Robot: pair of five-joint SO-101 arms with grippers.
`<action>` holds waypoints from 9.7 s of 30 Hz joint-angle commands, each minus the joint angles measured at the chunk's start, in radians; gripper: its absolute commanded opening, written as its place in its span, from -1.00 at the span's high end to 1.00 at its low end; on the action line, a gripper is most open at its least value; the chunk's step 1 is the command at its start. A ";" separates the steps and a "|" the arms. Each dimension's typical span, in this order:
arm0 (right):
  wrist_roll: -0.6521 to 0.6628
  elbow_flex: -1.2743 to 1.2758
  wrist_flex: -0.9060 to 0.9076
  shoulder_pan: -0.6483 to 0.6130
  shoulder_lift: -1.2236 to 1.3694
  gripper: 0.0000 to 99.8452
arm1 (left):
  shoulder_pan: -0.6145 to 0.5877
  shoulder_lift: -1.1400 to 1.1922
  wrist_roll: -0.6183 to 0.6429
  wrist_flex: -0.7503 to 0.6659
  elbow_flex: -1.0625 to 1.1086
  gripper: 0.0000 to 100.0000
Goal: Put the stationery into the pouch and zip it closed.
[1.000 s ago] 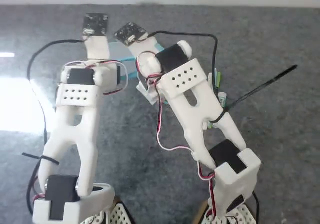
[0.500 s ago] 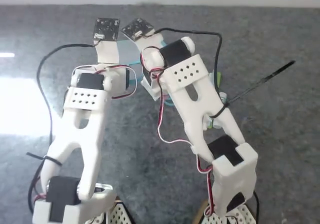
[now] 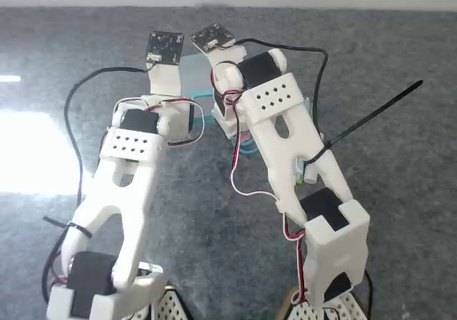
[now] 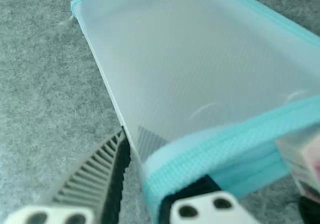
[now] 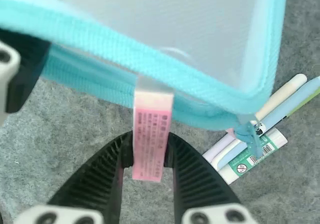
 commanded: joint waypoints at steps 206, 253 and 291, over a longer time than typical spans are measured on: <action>-0.017 0.044 0.044 0.001 -0.111 0.99 | 0.021 0.012 -0.072 0.051 0.039 0.98; 0.037 0.097 0.047 -0.007 -0.035 0.98 | 0.034 0.003 -0.097 0.005 0.071 0.98; 0.035 0.115 0.048 0.035 -0.119 0.98 | 0.086 -0.457 -0.226 0.138 0.283 0.98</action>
